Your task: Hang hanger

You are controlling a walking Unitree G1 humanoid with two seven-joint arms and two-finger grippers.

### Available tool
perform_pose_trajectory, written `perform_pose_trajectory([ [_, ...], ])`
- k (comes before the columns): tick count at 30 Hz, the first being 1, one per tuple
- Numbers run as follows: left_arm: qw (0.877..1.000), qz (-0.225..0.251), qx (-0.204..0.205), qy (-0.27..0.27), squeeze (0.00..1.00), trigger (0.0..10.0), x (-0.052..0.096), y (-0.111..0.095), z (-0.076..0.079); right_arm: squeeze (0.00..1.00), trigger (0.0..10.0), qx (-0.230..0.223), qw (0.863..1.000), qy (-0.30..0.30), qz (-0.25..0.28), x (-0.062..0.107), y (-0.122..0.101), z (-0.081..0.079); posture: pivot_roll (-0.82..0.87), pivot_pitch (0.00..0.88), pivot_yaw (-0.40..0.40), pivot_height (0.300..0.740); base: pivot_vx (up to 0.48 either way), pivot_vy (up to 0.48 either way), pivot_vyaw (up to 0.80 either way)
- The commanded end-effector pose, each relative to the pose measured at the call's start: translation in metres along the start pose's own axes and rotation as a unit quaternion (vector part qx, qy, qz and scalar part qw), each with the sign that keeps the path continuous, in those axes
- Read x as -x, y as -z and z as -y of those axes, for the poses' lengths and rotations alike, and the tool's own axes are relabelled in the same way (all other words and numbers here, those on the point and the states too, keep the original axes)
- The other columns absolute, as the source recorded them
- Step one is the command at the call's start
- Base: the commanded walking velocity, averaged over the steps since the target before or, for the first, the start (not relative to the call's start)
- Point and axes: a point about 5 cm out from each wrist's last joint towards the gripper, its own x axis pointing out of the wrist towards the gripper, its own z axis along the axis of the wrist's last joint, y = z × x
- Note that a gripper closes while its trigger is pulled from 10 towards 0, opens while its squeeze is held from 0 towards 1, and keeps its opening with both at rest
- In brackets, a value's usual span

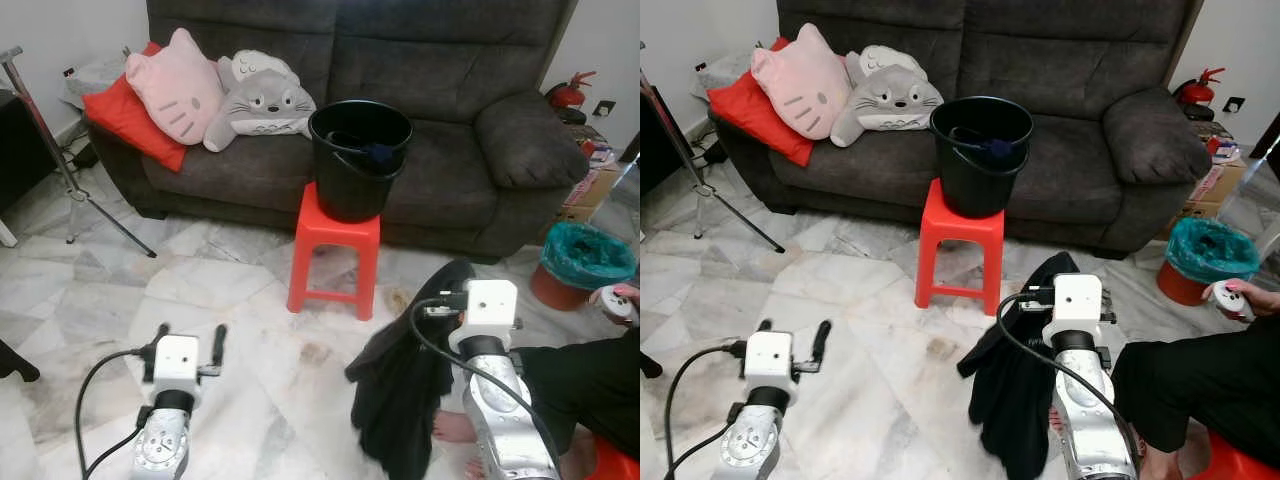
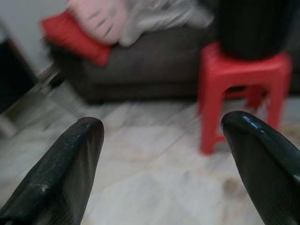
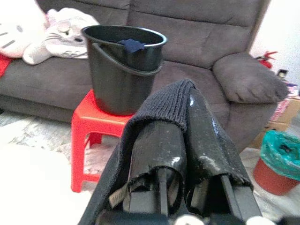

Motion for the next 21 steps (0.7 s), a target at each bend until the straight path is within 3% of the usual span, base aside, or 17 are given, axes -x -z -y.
perform_pose_trajectory([
  [1,1.000,0.014,0.002,0.021,0.00,10.0,0.003,-0.006,0.005,0.00,10.0,-0.003,1.000,0.016,0.026,-0.001,-0.008,0.007,-0.05,0.000,-0.043,0.740,0.000,0.000,0.00],
  [4,0.998,0.036,0.002,0.049,0.00,10.0,0.005,-0.016,0.015,0.00,10.0,-0.004,0.999,0.020,0.027,0.005,-0.007,0.009,-0.04,0.000,-0.044,0.740,0.000,0.000,0.00],
  [5,0.996,0.051,0.003,0.077,0.00,10.0,0.009,-0.025,0.024,0.00,10.0,-0.003,0.999,0.027,0.025,0.013,-0.005,0.012,-0.04,0.000,-0.037,0.740,0.000,0.000,0.00],
  [10,0.993,0.054,0.002,0.106,0.00,10.0,0.012,-0.033,0.033,0.00,10.0,0.007,0.999,0.041,0.015,0.022,0.002,0.018,-0.04,0.000,-0.026,0.740,0.000,0.000,0.00],
  [15,0.995,0.050,0.011,0.087,0.00,10.0,0.001,-0.041,0.029,0.00,10.0,0.006,0.998,0.050,0.022,0.021,0.001,0.017,-0.03,0.000,-0.002,0.740,0.000,0.000,0.00],
  [21,0.995,0.051,0.011,0.081,0.00,10.0,-0.009,-0.050,0.023,0.00,10.0,-0.015,0.999,0.045,0.026,0.019,0.002,0.006,-0.02,0.000,0.031,0.740,0.000,0.000,0.71],
])
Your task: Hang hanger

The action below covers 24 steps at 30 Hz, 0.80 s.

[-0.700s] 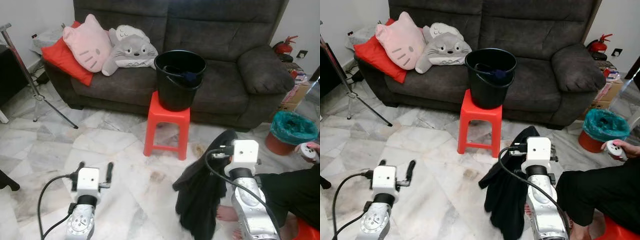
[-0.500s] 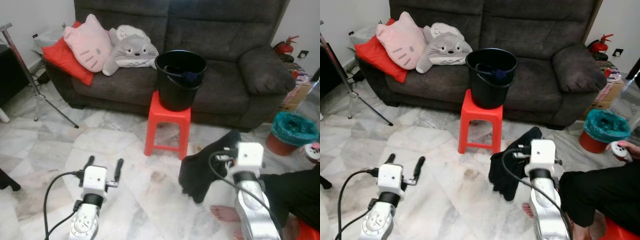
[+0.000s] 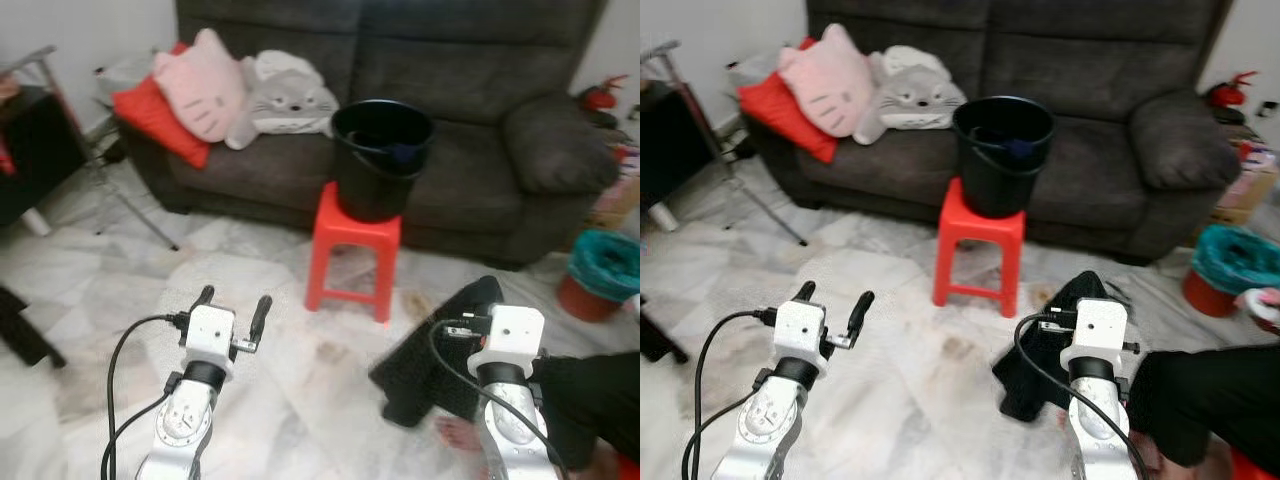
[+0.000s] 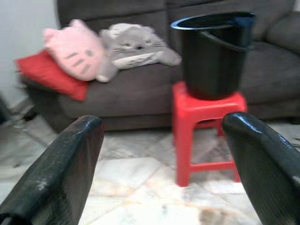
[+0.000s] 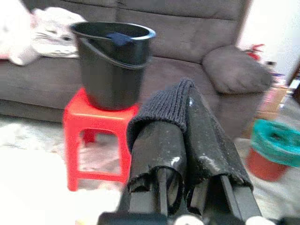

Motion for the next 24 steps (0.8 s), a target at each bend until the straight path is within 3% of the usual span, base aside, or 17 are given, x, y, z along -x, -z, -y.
perform_pose_trajectory([
  [1,1.000,-0.012,-0.005,0.000,0.00,10.0,0.001,0.001,-0.007,0.00,10.0,-0.018,0.999,-0.006,0.032,-0.006,-0.012,-0.008,-0.02,0.000,0.034,0.740,0.000,0.000,0.80],
  [8,0.999,-0.030,-0.008,-0.013,0.00,10.0,-0.002,0.005,-0.016,0.00,10.0,-0.028,0.999,-0.024,0.034,-0.009,-0.013,-0.019,-0.03,0.000,0.026,0.740,0.000,0.000,0.80],
  [24,0.998,-0.057,-0.013,-0.021,0.00,10.0,0.001,0.014,-0.003,0.00,10.0,-0.030,0.997,-0.058,0.037,-0.013,-0.016,-0.027,-0.03,0.000,-0.024,0.740,0.000,-0.044,0.80],
])
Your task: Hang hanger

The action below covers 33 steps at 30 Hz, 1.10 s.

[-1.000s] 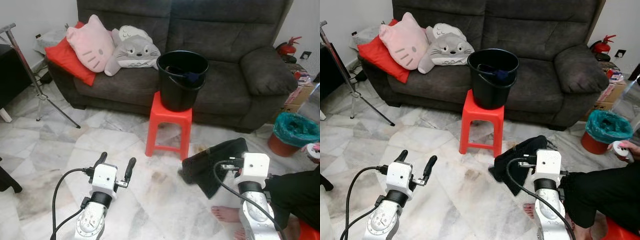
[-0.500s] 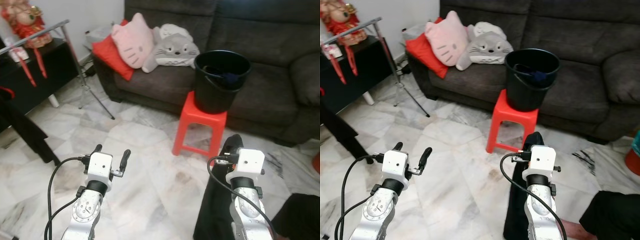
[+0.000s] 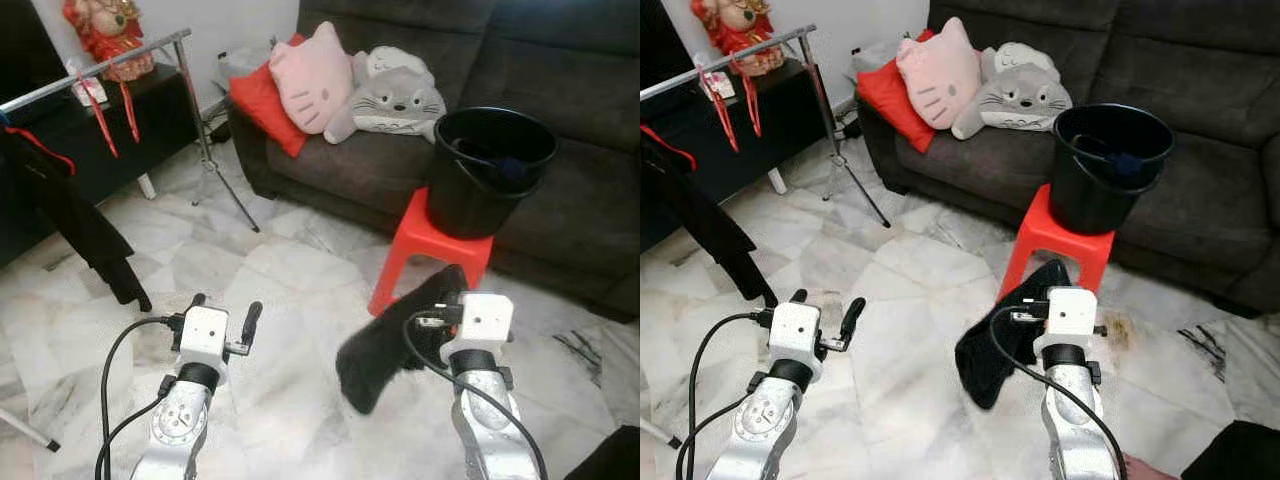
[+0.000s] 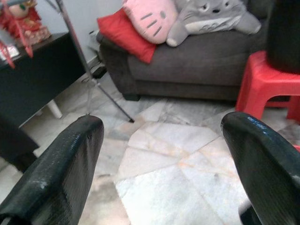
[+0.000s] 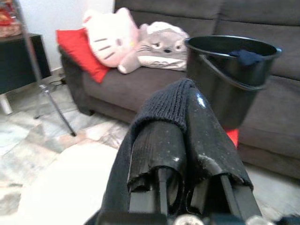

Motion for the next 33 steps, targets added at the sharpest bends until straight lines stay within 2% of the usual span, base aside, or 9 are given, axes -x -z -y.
perform_pose_trajectory([
  [1,1.000,-0.012,-0.007,0.001,0.00,10.0,0.000,0.004,0.004,0.00,10.0,-0.002,1.000,-0.002,0.019,-0.005,-0.008,0.001,-0.03,0.000,-0.024,0.740,0.000,-0.371,0.80],
  [19,1.000,-0.002,0.009,0.003,0.00,10.0,-0.012,-0.004,0.011,0.00,10.0,-0.003,1.000,-0.023,0.016,-0.006,-0.010,-0.002,-0.03,0.000,-0.036,0.740,0.000,-0.037,0.80],
  [29,1.000,-0.012,0.013,-0.011,0.00,10.0,-0.007,0.002,0.011,0.00,10.0,0.003,1.000,-0.027,0.004,-0.006,-0.004,0.004,-0.03,0.000,-0.070,0.740,0.000,0.000,0.80],
  [31,1.000,-0.017,0.013,-0.016,0.00,10.0,-0.004,0.004,0.012,0.00,10.0,0.010,0.999,-0.033,-0.011,-0.007,0.001,0.005,-0.03,0.000,-0.087,0.740,0.000,0.000,0.50],
  [33,0.999,-0.019,0.016,-0.023,0.00,10.0,-0.004,0.006,0.012,0.00,10.0,-0.003,0.999,-0.027,-0.028,-0.008,0.008,0.008,-0.03,0.000,-0.095,0.740,0.000,0.000,0.00],
])
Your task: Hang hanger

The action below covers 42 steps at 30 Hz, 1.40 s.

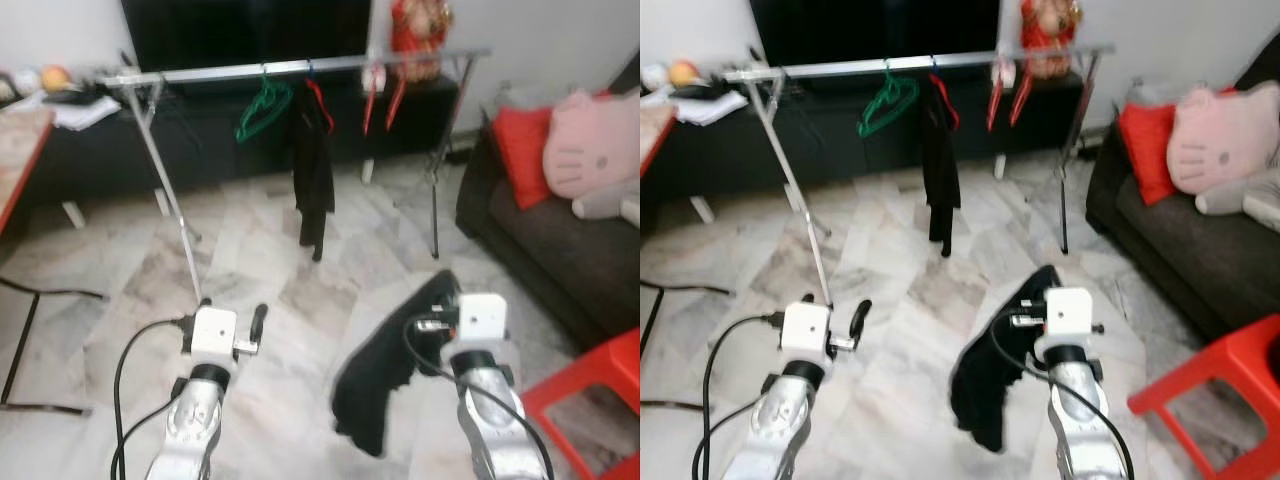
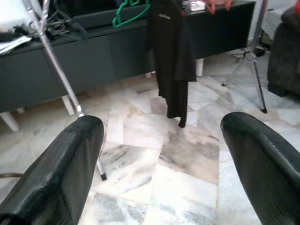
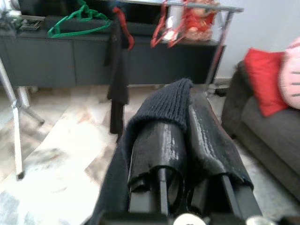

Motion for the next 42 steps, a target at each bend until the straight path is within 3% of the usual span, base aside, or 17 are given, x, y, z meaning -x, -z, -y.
perform_pose_trajectory([
  [1,1.000,-0.004,0.001,-0.006,0.00,10.0,0.001,0.002,0.001,0.00,10.0,-0.014,1.000,0.012,-0.001,-0.003,0.000,0.007,-0.03,0.000,-0.097,0.740,0.000,0.000,0.00],
  [3,1.000,-0.002,0.003,-0.007,0.00,10.0,0.001,0.002,0.002,0.00,10.0,-0.017,1.000,0.017,-0.014,-0.003,0.006,0.012,-0.03,0.000,-0.103,0.740,0.000,0.000,0.00],
  [8,1.000,-0.002,-0.003,0.004,0.00,10.0,0.000,0.001,0.006,0.00,10.0,-0.037,0.992,0.074,-0.099,0.001,0.043,0.041,0.00,0.000,-0.094,0.740,0.000,0.000,0.00],
  [39,1.000,-0.002,-0.003,0.004,0.00,10.0,0.000,0.001,0.006,0.00,10.0,-0.037,0.992,0.074,-0.099,0.001,0.043,0.041,0.00,0.000,-0.094,0.740,0.000,0.000,0.00],
  [40,0.999,0.022,-0.002,0.024,0.00,10.0,-0.018,-0.013,-0.005,0.00,10.0,-0.045,0.988,0.087,-0.120,0.004,0.058,0.037,0.04,0.000,-0.040,0.740,0.255,0.000,0.00],
  [42,0.997,0.054,-0.002,0.047,0.00,10.0,-0.041,-0.034,-0.021,0.00,10.0,-0.046,0.985,0.096,-0.136,0.009,0.069,0.029,0.04,0.000,-0.036,0.740,0.255,0.000,0.00],
])
